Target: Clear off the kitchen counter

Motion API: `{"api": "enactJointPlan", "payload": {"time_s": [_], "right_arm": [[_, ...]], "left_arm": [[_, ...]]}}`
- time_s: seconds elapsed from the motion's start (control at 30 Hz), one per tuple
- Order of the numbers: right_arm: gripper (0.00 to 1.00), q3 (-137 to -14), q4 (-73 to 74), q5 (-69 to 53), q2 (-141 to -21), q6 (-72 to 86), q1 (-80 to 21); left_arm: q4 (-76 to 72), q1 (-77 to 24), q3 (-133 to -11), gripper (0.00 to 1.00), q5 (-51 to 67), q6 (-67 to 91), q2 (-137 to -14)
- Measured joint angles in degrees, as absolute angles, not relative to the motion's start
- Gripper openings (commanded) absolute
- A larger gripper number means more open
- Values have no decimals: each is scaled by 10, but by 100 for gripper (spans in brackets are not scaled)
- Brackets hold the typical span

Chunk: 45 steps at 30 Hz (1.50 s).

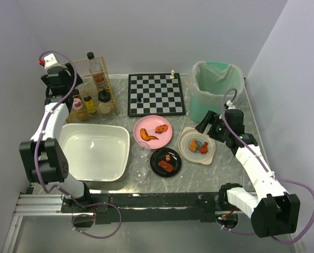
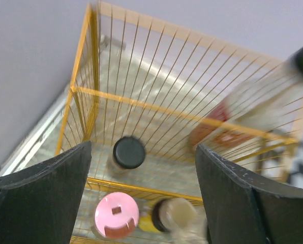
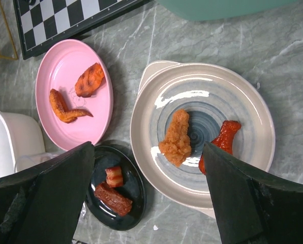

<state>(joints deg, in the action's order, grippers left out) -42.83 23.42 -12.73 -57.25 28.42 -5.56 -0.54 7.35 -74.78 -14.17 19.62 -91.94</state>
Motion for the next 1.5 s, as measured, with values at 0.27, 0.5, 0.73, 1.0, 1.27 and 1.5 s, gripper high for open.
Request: {"api": "enactJointPlan", "payload": {"time_s": [0.27,0.5,0.73,1.0,1.27,1.5], "right_arm": [[94,-428,229,-127,-573,276,-56],[93,-428,202,-153,-577,276,-58],[93,-425,180,-160,-577,285,-74],[93,-402,148,-163,-597,300,-97],[92,-464,153,-139,-672,286,-251],[80,-527,149,-130,-725,291,-346]], "left_arm": [[17,66,-741,90,-140,237,-790],[77,-12,-747,92,-128,254,-731],[160,-153,-721,98,-83,268,-721],[267,-283,-658,98,-82,306,-698],[300,-307,-631,99,-129,352,-660],[258,-249,-591,95,-100,393,-625]]}}
